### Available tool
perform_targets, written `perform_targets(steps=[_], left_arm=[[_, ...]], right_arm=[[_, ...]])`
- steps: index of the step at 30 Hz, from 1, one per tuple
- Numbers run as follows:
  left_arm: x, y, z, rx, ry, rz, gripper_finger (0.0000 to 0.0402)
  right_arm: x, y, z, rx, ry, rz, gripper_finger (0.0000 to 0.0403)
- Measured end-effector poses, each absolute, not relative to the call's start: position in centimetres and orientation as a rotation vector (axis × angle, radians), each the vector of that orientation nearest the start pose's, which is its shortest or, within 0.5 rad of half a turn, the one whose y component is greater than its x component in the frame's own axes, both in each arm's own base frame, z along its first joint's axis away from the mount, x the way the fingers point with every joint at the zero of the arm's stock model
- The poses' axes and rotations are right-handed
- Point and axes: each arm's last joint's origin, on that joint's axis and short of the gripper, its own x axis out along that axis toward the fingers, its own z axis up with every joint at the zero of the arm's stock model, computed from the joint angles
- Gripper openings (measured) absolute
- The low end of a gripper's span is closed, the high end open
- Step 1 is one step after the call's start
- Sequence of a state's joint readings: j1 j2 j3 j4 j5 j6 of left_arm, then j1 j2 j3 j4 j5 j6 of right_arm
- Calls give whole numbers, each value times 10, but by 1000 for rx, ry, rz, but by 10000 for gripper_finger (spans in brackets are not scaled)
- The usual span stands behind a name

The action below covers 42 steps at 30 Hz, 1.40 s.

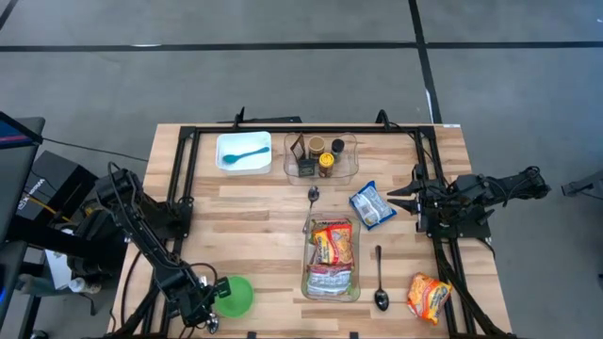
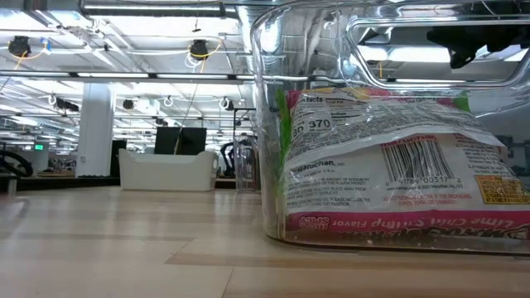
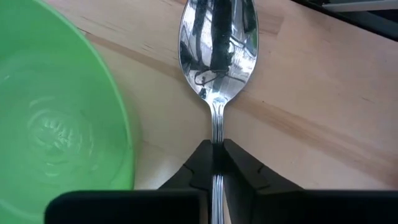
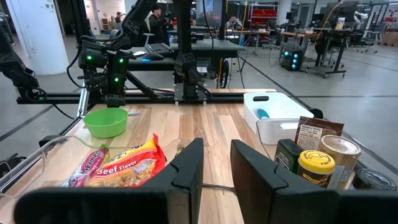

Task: Pick & Place Food Item
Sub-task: Put the silver spoon into the white bin

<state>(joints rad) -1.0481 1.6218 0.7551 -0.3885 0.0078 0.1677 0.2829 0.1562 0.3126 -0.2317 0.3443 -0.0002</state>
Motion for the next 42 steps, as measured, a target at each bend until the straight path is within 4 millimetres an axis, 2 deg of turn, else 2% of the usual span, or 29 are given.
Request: perform_targets(steps=[4, 10, 16, 42], left_arm=[[134, -232, 127, 786, 1067, -1011, 22], [134, -232, 127, 786, 1067, -1010, 10], [134, -232, 127, 786, 1067, -1011, 19], [134, -232, 127, 785, 1067, -1011, 13]], right_arm=[[86, 15, 235, -23, 71, -61, 74], [86, 15, 235, -23, 71, -61, 74], [86, 15, 235, -23, 72, -61, 74], [86, 15, 235, -23, 71, -61, 74]])
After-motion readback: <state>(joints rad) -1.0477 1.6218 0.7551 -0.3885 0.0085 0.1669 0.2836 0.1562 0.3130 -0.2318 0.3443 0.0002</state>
